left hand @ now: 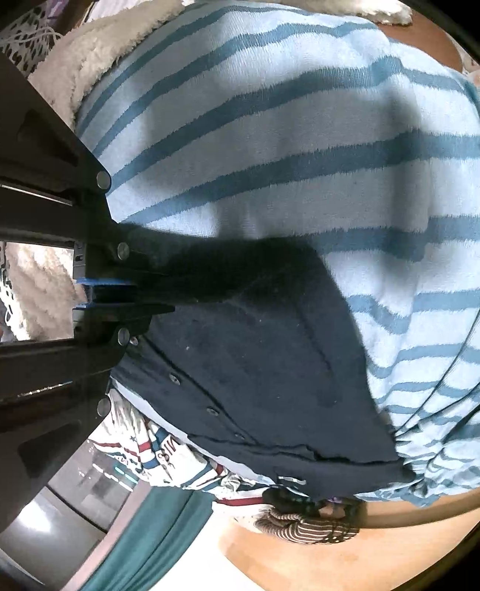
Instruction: Fold clothes
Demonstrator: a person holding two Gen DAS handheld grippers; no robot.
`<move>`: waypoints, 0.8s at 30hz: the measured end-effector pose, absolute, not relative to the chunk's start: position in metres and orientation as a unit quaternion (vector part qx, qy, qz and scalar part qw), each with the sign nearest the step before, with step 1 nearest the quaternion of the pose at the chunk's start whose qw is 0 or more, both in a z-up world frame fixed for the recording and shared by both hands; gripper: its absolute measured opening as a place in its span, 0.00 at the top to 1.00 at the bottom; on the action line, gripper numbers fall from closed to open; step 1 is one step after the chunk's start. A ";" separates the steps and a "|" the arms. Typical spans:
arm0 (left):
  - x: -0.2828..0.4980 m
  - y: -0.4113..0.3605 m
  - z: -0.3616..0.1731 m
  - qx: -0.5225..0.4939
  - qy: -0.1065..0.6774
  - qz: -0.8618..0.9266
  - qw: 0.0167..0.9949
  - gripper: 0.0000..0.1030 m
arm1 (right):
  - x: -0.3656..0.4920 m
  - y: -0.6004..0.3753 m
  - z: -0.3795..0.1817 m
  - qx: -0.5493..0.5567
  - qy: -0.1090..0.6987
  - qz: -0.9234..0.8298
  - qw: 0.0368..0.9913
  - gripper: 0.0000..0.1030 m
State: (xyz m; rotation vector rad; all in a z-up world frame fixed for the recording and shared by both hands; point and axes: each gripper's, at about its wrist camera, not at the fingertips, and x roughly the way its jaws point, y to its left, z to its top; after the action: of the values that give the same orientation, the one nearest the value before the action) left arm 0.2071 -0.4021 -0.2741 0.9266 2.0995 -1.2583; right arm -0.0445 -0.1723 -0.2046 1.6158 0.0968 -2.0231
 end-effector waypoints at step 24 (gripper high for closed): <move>0.253 -0.388 -0.288 0.366 0.775 -0.444 0.262 0.94 | 0.108 -0.256 -0.284 0.628 0.215 -0.621 0.416 0.30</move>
State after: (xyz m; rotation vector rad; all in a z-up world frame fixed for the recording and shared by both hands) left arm 0.2530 -0.3884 -0.2878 0.9900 2.0969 -1.2009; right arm 0.1084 -0.2563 -0.2840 1.5782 0.5394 -1.5602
